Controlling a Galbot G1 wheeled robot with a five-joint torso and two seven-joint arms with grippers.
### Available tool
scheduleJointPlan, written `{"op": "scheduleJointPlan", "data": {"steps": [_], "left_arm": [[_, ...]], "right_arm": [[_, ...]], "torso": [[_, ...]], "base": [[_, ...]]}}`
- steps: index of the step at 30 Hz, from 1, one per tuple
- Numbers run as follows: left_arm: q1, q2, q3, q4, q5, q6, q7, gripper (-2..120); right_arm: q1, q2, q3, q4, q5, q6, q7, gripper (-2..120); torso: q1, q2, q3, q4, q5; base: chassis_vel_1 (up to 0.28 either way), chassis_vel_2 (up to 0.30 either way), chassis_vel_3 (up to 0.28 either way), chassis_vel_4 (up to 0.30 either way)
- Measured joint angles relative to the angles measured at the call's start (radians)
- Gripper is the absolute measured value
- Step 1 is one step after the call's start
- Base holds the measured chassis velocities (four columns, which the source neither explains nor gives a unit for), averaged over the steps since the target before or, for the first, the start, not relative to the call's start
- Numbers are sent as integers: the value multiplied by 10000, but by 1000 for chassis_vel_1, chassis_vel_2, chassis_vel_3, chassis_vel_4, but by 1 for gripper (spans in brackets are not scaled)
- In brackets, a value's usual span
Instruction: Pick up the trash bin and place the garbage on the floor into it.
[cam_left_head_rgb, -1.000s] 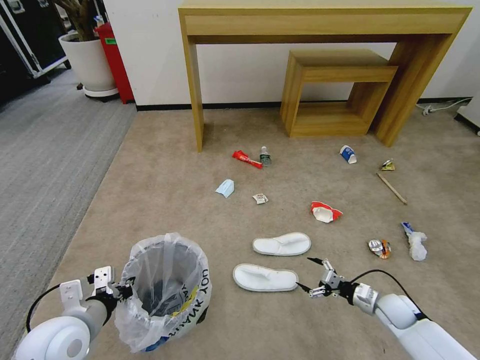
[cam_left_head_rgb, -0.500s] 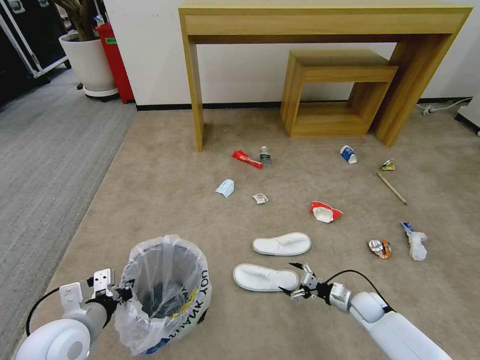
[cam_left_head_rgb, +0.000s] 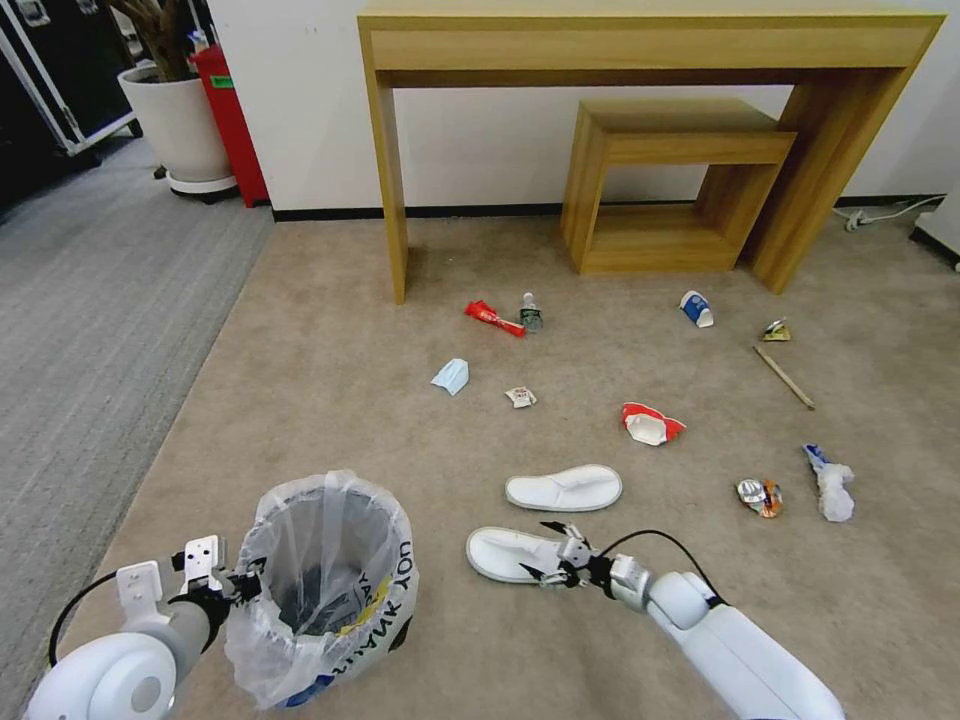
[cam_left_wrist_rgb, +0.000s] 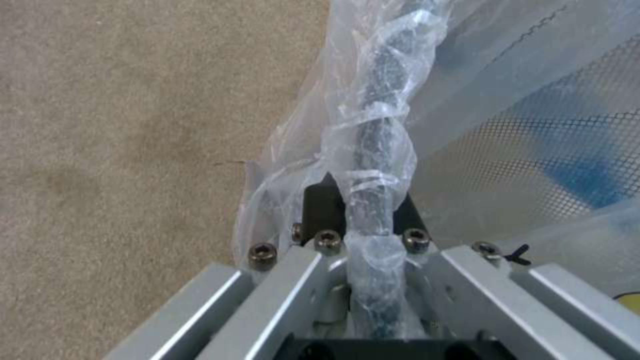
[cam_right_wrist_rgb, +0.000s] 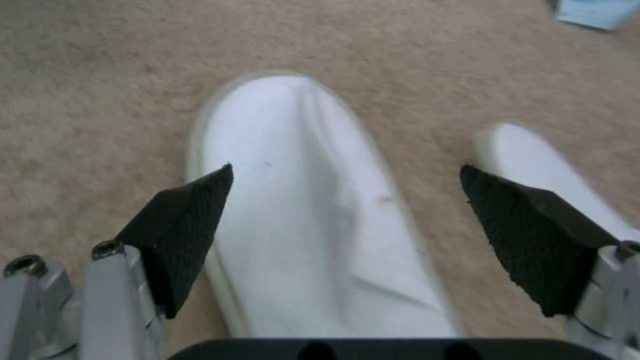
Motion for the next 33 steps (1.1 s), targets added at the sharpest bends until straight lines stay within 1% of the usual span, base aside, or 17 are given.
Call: {"op": "scheduleJointPlan", "data": {"steps": [2, 3, 7, 8, 10, 12, 14, 15, 18, 19, 24, 26, 27, 28, 30, 31, 33], "left_arm": [[-2, 4, -5, 5, -3, 0, 0, 0], [-4, 4, -10, 21, -7, 0, 0, 0], [-17, -3, -14, 77, -8, -8, 0, 0], [-27, -17, -12, 111, -6, -19, 5, 0], [-32, -30, -3, 140, 4, -34, 13, 0], [-33, -39, 7, 166, 17, -55, 24, 0], [-32, -37, 8, 181, 27, -68, 30, 0], [-32, -37, 8, 181, 27, -68, 30, 0], [-33, -23, 13, 200, 29, -96, 46, 0], [-33, -23, 13, 200, 29, -96, 46, 0], [-65, -3, 12, 221, 29, -108, 55, 0], [-86, -3, 12, 248, 29, -117, 59, 0], [-86, -3, 12, 248, 29, -117, 59, 0], [-100, -3, 17, 273, 33, -125, 59, 0], [-119, -7, 31, 311, 42, -129, 61, 0], [-119, -7, 31, 311, 42, -129, 61, 0], [-170, -12, 46, 374, 52, -132, 65, 0]], "right_arm": [[44, 132, -62, -153, -34, 20, 1, 87], [65, 219, -101, -288, -62, 33, 4, 82], [73, 331, -163, -512, -112, 46, 57, 80], [90, 400, -186, -630, -145, 45, 110, 76], [127, 495, -188, -768, -174, 45, 169, 76], [186, 610, -168, -936, -204, 45, 258, 63], [217, 643, -148, -1044, -223, 58, 287, 55], [217, 643, -148, -1044, -223, 58, 287, 55], [221, 646, -88, -1129, -261, 89, 362, 44], [221, 646, -88, -1129, -261, 89, 362, 44], [195, 647, -64, -1129, -264, 95, 432, 34], [173, 639, -59, -1121, -265, 95, 469, 26], [173, 639, -59, -1121, -265, 95, 469, 26], [145, 621, -46, -1112, -258, 99, 482, 20], [100, 591, -21, -1092, -241, 114, 493, 14], [100, 591, -21, -1092, -241, 114, 493, 14], [-8, 495, 87, -939, -97, 140, 518, 5]], "torso": [[0, 0, 0, 0, -1], [0, 0, 0, 1, 0], [0, 0, 0, -2, -2], [0, 0, 0, -3, -2], [0, 0, 0, -2, -2], [0, 0, -1, 0, -1], [0, 0, 0, -1, -1], [0, 0, 0, -1, -1], [0, 0, -1, -1, -1], [0, 0, -1, -1, -1], [0, 0, 0, -1, 0], [0, 0, -1, -1, 0], [0, 0, -1, -1, 0], [0, 0, 0, -1, 0], [0, 0, -1, -1, 0], [0, 0, -1, -1, 0], [0, 0, 0, -1, 1]], "base": [[0, 0, 0, 0], [0, 0, 0, 0], [0, 0, 0, 0], [0, 0, 0, 0], [0, 0, 0, 0], [0, 0, 0, 0], [0, 0, 0, 0], [0, 0, 0, 0], [0, 0, 0, 0], [0, 0, 0, 0], [0, 0, 0, 0], [0, 0, 0, 0], [0, 0, 0, 0], [0, 0, 0, 0], [0, 0, 0, 0], [0, 0, 0, 0], [0, 0, 0, 0]]}}
